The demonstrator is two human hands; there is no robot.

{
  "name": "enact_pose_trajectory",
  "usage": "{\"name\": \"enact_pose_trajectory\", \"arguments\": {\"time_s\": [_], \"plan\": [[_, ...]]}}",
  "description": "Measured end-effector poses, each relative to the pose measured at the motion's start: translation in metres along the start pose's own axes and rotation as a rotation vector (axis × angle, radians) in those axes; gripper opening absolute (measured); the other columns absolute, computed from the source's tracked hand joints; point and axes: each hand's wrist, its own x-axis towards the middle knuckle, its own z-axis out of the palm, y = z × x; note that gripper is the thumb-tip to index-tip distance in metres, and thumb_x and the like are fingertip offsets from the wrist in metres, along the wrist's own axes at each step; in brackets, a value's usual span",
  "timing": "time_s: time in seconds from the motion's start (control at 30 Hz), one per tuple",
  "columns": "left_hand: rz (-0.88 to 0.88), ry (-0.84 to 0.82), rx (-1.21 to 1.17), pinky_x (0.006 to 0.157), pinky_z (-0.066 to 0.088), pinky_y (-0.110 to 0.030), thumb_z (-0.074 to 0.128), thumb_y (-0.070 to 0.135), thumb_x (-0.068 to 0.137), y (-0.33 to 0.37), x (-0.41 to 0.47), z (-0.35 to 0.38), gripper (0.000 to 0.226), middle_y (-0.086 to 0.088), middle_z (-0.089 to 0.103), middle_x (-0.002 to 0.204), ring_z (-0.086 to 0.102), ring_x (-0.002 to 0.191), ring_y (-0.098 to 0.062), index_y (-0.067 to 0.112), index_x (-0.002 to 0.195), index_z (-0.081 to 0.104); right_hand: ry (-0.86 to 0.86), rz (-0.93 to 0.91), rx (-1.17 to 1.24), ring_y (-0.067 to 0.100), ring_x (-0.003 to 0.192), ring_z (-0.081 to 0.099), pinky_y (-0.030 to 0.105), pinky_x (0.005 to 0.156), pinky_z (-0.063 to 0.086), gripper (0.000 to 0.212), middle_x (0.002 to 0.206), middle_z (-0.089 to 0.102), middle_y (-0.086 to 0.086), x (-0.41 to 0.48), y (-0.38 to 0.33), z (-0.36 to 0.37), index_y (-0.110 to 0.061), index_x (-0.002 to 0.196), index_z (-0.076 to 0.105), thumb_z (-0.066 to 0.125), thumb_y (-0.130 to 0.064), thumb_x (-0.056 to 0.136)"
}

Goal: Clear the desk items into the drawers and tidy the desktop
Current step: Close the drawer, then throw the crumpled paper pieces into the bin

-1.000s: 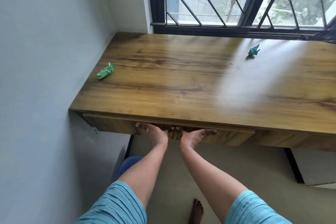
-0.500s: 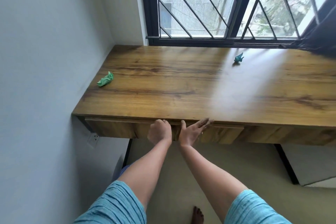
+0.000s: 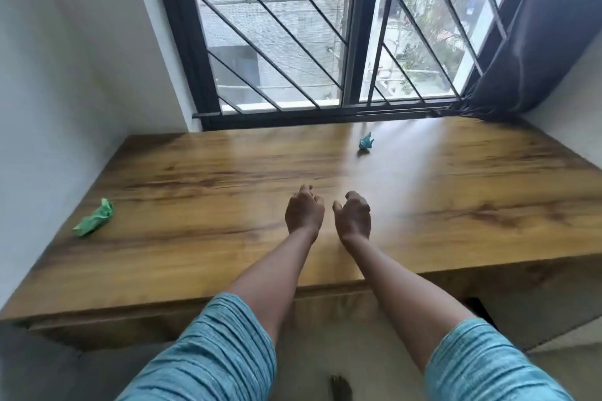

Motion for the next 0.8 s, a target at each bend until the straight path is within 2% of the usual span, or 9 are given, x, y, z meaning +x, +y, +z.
{"name": "enact_pose_trajectory", "arguments": {"time_s": [0.07,0.13,0.2,0.27,0.43,0.53,0.6,0.7,0.8], "plan": [[0.029,-0.067,0.002,0.092,0.046,-0.033,0.048,0.018,0.09,0.023,0.033,0.026,0.04,-0.011,0.062,0.123,0.056,0.116,-0.029,0.013,0.13,0.052,-0.029,0.004,-0.085,0.033,0.107,0.058,0.034,0.091,0.045,0.028,0.112,0.062,0.02,0.045,0.011,-0.003,0.0,0.108,0.062,0.056,-0.019,0.088],[0.062,-0.11,0.038,0.094,0.045,-0.034,0.049,0.017,0.089,0.041,0.059,0.048,0.044,-0.012,0.059,0.127,0.054,0.117,-0.029,0.014,0.133,0.049,-0.057,0.038,-0.113,0.034,0.111,0.053,0.033,0.094,0.043,0.03,0.117,0.056,0.018,0.085,0.02,-0.002,-0.002,0.111,0.062,0.056,-0.02,0.089],[0.081,-0.136,0.072,0.096,0.044,-0.034,0.05,0.017,0.089,0.059,0.084,0.066,0.047,-0.014,0.056,0.129,0.053,0.118,-0.03,0.015,0.135,0.047,-0.095,0.126,-0.027,0.032,0.115,0.049,0.032,0.094,0.04,0.033,0.122,0.049,0.015,0.126,0.028,0.001,-0.004,0.117,0.055,0.055,-0.02,0.089],[0.117,-0.15,0.106,0.099,0.043,-0.034,0.05,0.014,0.088,0.073,0.107,0.079,0.047,-0.014,0.054,0.131,0.052,0.12,-0.03,0.013,0.136,0.046,-0.109,0.129,-0.011,0.032,0.118,0.046,0.033,0.094,0.039,0.038,0.127,0.043,0.013,0.163,0.032,0.002,-0.006,0.125,0.047,0.053,-0.02,0.09],[0.16,-0.116,0.158,0.101,0.041,-0.034,0.052,0.016,0.091,0.097,0.164,0.101,0.045,-0.015,0.052,0.131,0.051,0.121,-0.028,0.01,0.135,0.045,-0.153,-0.179,-0.283,0.037,0.124,0.036,0.039,0.104,0.038,0.052,0.146,0.018,0.014,0.246,0.026,0.005,-0.018,0.136,0.042,0.06,-0.021,0.087],[0.143,-0.112,0.181,0.099,0.042,-0.033,0.051,0.018,0.092,0.1,0.185,0.11,0.045,-0.014,0.051,0.131,0.05,0.121,-0.028,0.01,0.135,0.044,-0.258,-0.232,-0.364,0.039,0.132,0.025,0.042,0.108,0.034,0.064,0.151,0.008,0.016,0.279,0.023,0.016,-0.024,0.141,0.035,0.065,-0.028,0.085],[0.132,-0.11,0.193,0.1,0.041,-0.033,0.052,0.02,0.092,0.096,0.191,0.113,0.045,-0.013,0.051,0.132,0.05,0.121,-0.028,0.01,0.135,0.045,-0.3,-0.234,-0.398,0.04,0.133,0.024,0.043,0.109,0.032,0.059,0.151,0.008,0.018,0.289,0.025,0.025,-0.024,0.14,0.039,0.064,-0.029,0.087],[0.118,-0.092,0.211,0.1,0.042,-0.033,0.052,0.018,0.09,0.086,0.197,0.112,0.044,-0.01,0.051,0.132,0.05,0.121,-0.026,0.011,0.133,0.046,-0.308,-0.241,-0.359,0.042,0.126,0.032,0.043,0.103,0.038,0.03,0.147,0.018,0.019,0.289,0.027,0.036,-0.009,0.123,0.053,0.049,-0.012,0.093],[0.093,-0.069,0.214,0.099,0.042,-0.032,0.052,0.016,0.089,0.073,0.199,0.106,0.044,-0.01,0.051,0.133,0.05,0.121,-0.026,0.011,0.132,0.047,-0.26,-0.282,-0.318,0.04,0.114,0.043,0.04,0.091,0.046,0.027,0.138,0.031,0.019,0.276,0.028,0.047,-0.001,0.112,0.057,0.038,0.001,0.093]]}}
